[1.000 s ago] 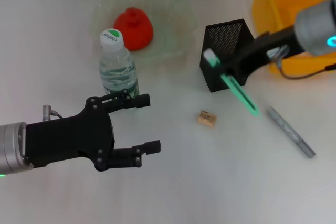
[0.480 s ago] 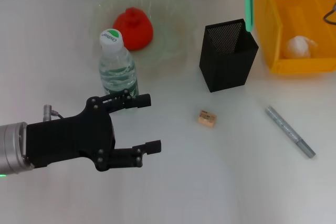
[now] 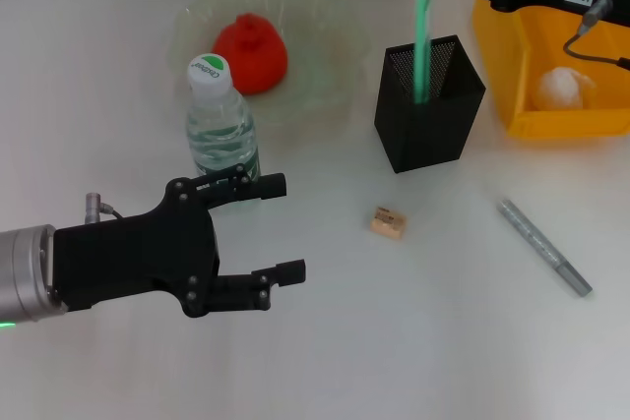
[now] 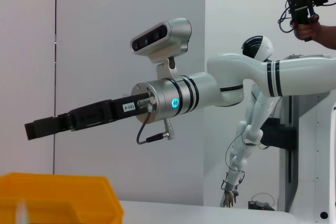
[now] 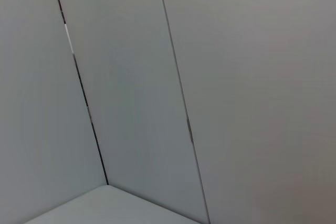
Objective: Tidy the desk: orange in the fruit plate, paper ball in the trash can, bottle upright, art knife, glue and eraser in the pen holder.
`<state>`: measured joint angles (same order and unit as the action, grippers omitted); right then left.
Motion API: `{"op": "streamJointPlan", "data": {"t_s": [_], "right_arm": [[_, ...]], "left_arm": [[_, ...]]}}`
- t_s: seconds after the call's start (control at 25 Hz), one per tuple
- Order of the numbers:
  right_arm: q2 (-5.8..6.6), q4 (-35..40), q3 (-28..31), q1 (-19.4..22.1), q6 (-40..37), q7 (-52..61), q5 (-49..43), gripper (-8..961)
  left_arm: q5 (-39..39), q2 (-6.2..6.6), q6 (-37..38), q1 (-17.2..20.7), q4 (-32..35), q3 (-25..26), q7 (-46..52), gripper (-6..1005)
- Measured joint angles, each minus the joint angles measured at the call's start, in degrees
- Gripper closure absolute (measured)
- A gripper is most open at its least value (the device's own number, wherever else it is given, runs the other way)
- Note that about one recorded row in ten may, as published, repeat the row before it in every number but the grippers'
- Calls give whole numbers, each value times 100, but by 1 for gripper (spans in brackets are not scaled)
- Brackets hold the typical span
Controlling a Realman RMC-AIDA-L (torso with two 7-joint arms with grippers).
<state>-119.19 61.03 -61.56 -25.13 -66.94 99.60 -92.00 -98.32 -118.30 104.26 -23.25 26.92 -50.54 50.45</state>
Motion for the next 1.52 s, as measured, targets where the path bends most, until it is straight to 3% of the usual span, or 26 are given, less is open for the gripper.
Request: {"op": "streamJointPlan", "data": {"t_s": [0.24,0.32,0.4,0.48,0.52,0.6,0.68,0.72,0.8,0.84,0.96,1.12,1.52], "right_arm": [[1,19,-9,-1,-24,6,-3,646],[30,172,-8,-2,-303,172,-89,411],[61,295,-8,-10,-517,373,-242,395],[130,624,-8,-76,-983,912,-726,379],[173,1078,-9,-232,-1608,1597,-1466,371],[177,1295,-5,-331,-1929,1910,-1818,355],[147,1628,-9,-556,-2569,2359,-2469,339],[75,1852,-23,-852,-3147,2654,-3166,331],[48,1873,-83,-987,-3305,2757,-3467,334],[14,1793,-368,-1268,-3503,2998,-4096,335],[9,1588,-770,-1464,-3383,3221,-4505,340],[-1,1020,-1717,-1741,-2527,3593,-4853,346],[-13,-522,-2425,-2433,-1584,3563,-4942,361]], "left_arm": [[3,0,0,-4,-3,0,0,171],[4,0,0,-4,-3,0,0,170],[4,0,-1,-4,-3,0,0,170],[3,-1,-2,-4,-3,0,0,170],[3,-1,-2,-4,-3,0,0,170],[2,-1,-1,-1,-3,-1,0,170],[2,-1,7,6,-3,-3,0,170],[2,-1,7,6,-3,-3,0,170],[-5,-1,9,10,-3,-3,-1,170],[-25,-2,0,2,-3,-1,-1,170],[-29,-6,-3,-2,-3,-8,0,171],[-32,-11,-37,-5,-7,-31,0,171],[-9,-17,-28,-19,-7,-68,85,170]]}}
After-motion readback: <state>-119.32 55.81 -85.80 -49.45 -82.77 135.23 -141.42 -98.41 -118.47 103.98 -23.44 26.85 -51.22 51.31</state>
